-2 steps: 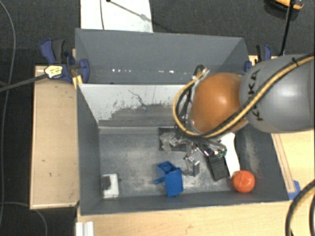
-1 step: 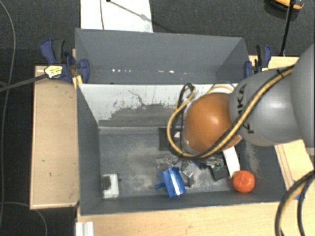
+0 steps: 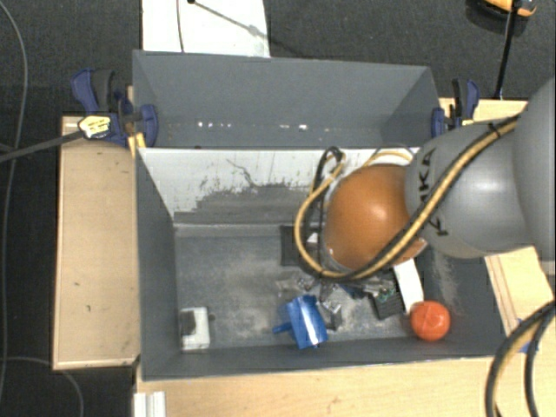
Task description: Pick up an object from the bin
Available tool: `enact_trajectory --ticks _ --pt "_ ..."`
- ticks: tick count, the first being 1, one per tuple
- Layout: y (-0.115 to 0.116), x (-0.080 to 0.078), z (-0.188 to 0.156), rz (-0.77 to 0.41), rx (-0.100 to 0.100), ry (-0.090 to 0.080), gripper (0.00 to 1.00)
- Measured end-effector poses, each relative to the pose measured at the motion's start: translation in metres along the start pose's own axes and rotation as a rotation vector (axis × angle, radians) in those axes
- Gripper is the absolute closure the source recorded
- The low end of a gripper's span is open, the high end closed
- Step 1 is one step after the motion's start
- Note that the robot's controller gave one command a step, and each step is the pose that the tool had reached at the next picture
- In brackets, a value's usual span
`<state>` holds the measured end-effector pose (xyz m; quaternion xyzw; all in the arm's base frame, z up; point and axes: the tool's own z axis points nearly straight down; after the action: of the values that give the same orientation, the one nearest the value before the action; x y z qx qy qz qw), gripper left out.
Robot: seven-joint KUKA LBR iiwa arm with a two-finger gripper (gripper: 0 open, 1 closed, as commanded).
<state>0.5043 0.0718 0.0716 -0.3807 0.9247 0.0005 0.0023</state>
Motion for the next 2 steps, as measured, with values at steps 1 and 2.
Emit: enact_trajectory --ticks 1,2 --pt "0.002 -0.001 -0.042 0.006 -0.005 0.005 1.00" --pt "0.002 -0.006 -0.086 0.013 0.002 -0.004 1.00"
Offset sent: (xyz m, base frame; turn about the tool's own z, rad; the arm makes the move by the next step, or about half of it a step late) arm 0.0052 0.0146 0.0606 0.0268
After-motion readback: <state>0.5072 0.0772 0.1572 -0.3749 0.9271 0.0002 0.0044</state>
